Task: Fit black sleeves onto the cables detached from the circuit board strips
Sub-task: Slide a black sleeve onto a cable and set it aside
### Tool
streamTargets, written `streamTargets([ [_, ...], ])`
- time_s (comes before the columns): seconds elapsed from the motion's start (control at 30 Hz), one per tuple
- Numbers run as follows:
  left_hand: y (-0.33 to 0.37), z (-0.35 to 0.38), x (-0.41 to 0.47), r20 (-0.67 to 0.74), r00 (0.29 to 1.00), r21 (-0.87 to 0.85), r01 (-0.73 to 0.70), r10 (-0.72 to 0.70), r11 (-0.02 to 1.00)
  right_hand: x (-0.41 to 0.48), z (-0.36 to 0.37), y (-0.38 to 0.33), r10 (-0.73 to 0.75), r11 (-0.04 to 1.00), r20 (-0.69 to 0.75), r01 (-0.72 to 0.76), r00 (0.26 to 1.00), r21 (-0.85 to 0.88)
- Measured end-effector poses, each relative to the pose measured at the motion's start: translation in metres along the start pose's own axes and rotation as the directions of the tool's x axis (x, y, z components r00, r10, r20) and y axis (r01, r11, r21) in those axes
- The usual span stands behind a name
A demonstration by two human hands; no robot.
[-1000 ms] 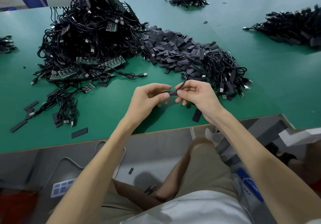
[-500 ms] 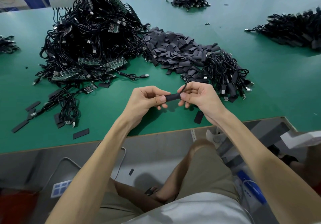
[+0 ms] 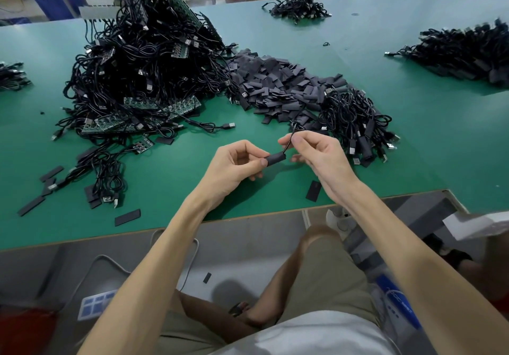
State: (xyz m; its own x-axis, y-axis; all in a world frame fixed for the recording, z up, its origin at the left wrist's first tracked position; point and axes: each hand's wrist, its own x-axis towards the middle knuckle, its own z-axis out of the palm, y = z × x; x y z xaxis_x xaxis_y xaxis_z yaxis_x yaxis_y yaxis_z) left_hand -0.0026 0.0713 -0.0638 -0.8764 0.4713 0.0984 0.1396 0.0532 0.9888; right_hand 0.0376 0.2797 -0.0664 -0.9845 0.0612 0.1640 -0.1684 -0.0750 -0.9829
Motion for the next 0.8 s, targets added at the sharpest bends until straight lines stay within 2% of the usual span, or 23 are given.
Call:
streamTargets([
  [0.13,0.0,0.002,-0.001,0.075,0.997,0.019,0.015,-0.016,1.0,0.001,0.0,0.002,-0.051,0.997,-0.022,0.05,0.998,-0.063],
  [0.3,0.002,0.002,-0.003,0.152,0.988,0.104,-0.011,-0.005,0.995,0.001,-0.002,0.002,-0.018,1.0,0.012,0.018,1.0,-0.002],
  [0.43,0.0,0.003,0.002,0.022,0.999,0.093,-0.025,0.023,0.995,-0.001,-0.003,-0.001,0.029,0.999,0.1,-0.027,0.995,-0.02],
  [0.57,0.001,0.005,0.008,-0.031,0.999,0.074,0.046,-0.044,0.996,-0.001,-0.002,-0.002,0.035,0.998,0.159,-0.027,0.987,-0.05],
  [0.67,0.003,0.01,0.011,-0.085,0.993,0.123,0.098,-0.088,0.988,-0.003,0.002,-0.004,0.05,0.996,0.22,-0.033,0.974,-0.08],
  [0.73,0.0,0.013,0.012,-0.206,0.978,0.166,0.074,-0.039,0.983,-0.003,0.001,-0.005,0.048,0.997,0.217,-0.033,0.975,-0.07],
  [0.8,-0.002,0.014,0.009,-0.316,0.941,0.366,0.0,0.124,0.931,-0.003,-0.001,-0.006,0.037,0.999,0.198,-0.03,0.979,-0.04],
])
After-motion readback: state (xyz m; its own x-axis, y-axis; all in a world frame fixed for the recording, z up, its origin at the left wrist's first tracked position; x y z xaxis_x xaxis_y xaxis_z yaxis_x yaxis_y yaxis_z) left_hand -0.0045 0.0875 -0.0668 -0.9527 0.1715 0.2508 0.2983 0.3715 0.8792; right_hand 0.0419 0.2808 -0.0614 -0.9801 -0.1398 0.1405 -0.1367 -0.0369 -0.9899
